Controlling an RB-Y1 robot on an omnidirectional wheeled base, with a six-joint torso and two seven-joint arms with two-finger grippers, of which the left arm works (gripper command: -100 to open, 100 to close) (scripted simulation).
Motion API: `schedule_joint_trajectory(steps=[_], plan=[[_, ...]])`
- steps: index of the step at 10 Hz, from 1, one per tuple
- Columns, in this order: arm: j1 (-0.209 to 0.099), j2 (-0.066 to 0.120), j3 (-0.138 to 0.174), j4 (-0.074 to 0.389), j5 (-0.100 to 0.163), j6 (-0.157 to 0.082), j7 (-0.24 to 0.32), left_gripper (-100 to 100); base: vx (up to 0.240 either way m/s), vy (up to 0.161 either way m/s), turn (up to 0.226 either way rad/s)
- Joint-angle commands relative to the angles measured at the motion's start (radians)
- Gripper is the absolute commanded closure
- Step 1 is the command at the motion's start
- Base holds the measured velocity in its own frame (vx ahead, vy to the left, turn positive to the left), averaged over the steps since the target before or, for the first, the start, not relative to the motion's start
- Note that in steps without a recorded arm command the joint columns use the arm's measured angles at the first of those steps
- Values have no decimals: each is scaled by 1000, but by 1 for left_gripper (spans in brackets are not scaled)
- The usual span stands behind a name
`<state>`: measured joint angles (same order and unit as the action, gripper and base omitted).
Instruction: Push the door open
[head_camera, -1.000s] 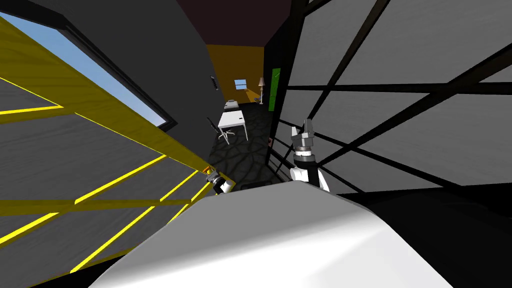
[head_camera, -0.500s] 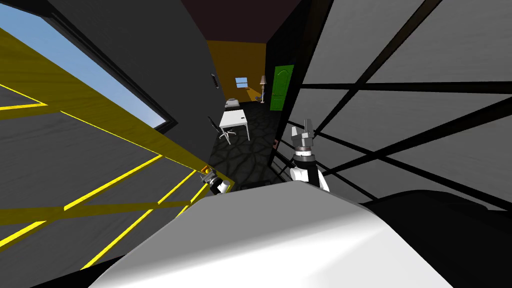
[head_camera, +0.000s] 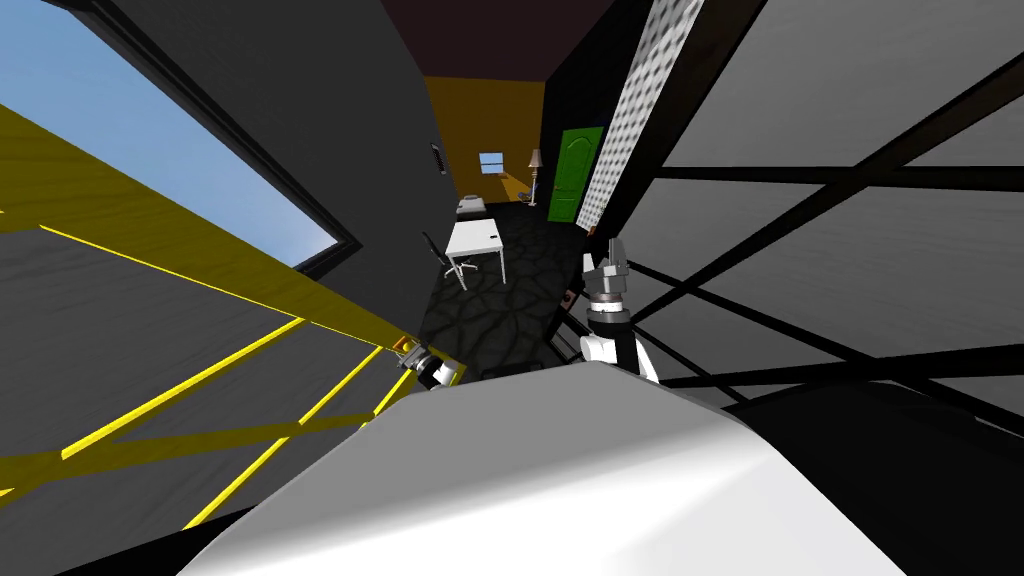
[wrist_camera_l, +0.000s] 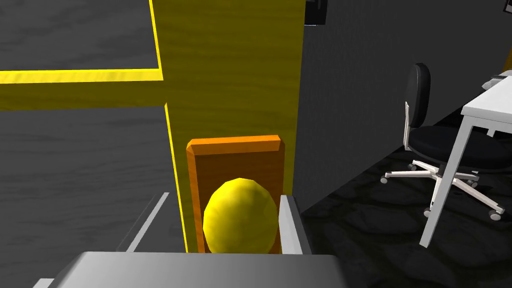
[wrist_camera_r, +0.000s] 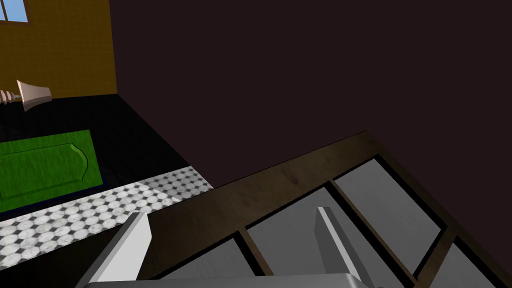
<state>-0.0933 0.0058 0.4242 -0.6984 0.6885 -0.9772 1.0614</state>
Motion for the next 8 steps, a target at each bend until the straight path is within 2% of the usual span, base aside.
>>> schedule_joint_trajectory(steps=[1,2,3,4,5,6,7,8], plan=[[26,-3,12,-38,6,12,-13,100,42,-1,-22],[26,-3,12,-38,6,12,-13,100,-9,2,9],[24,-31,30,-38,18,5,-21,100,118,14,70],[24,-37,32,-38,20,4,-23,100,196,-13,83],[14,-38,19,-25,14,9,-18,100,81,-17,22],[17,-7,39,-24,29,5,-22,100,119,82,34],[17,-7,39,-24,29,5,-22,100,121,81,26],[18,4,48,-24,36,3,-24,100,118,58,45]])
